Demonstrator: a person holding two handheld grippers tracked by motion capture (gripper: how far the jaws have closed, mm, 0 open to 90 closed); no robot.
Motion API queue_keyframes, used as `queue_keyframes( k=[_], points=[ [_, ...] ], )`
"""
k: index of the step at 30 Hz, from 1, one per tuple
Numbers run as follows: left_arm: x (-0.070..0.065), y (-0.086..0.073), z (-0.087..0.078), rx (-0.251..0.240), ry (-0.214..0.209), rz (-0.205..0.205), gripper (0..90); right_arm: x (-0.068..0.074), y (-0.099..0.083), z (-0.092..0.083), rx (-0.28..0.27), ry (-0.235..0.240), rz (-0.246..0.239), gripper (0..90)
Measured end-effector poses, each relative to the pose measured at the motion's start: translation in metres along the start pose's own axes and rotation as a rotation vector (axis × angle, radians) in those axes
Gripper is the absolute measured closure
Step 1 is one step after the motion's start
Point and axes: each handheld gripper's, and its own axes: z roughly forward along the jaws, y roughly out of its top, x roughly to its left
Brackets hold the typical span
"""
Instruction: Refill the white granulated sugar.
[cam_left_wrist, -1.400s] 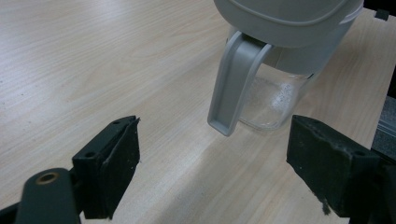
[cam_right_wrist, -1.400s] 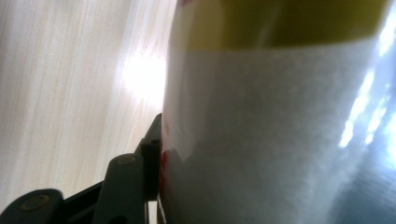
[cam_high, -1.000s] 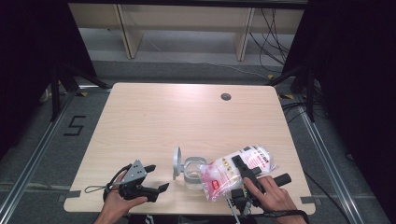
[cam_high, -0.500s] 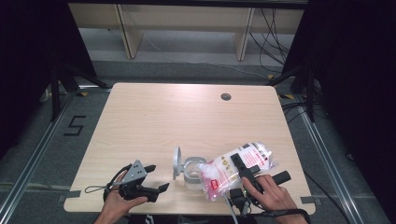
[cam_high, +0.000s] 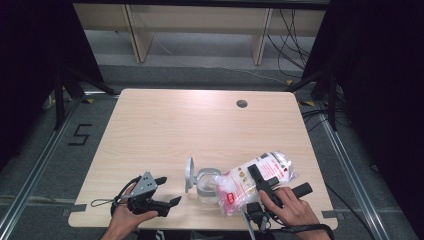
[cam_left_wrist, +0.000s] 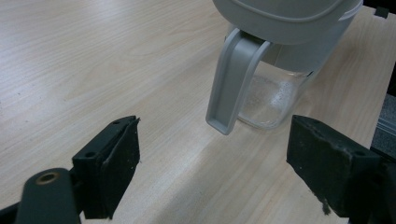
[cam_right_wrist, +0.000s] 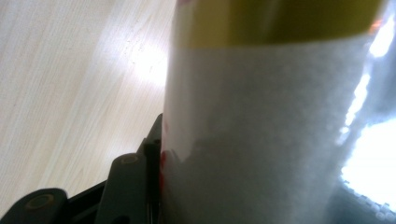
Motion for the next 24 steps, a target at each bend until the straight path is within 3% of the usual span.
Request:
queue_keyframes(
  k=[1, 20, 21, 23, 24],
  points=[
    [0.0003, 0.0001, -0.0002, 0.0, 0.001, 0.006, 16.8, -0.0025, 0.0006, 0.0007, -0.012, -0.006, -0.044, 52.6],
    [0.0, 0.0, -0.0003, 0.004, 0.003, 0.002, 16.9, -0.003, 0.0006, -0.0004, -0.004, -0.012, -0.059, 53.2],
    [-0.0001, 0.0, -0.0002, 0.004, 0.002, 0.001, 16.9, -0.0009, 0.0002, -0.0008, 0.003, -0.012, -0.034, 53.2],
    [-0.0004, 0.0001, -0.0004, 0.007, 0.008, 0.001, 17.0, -0.0014, -0.0001, -0.0011, 0.003, -0.014, -0.039, 53.3],
    [-0.0004, 0.0, -0.0004, 0.008, 0.008, 0.001, 17.0, -0.0038, 0.0, -0.0009, -0.005, -0.017, -0.065, 53.4]
  ],
)
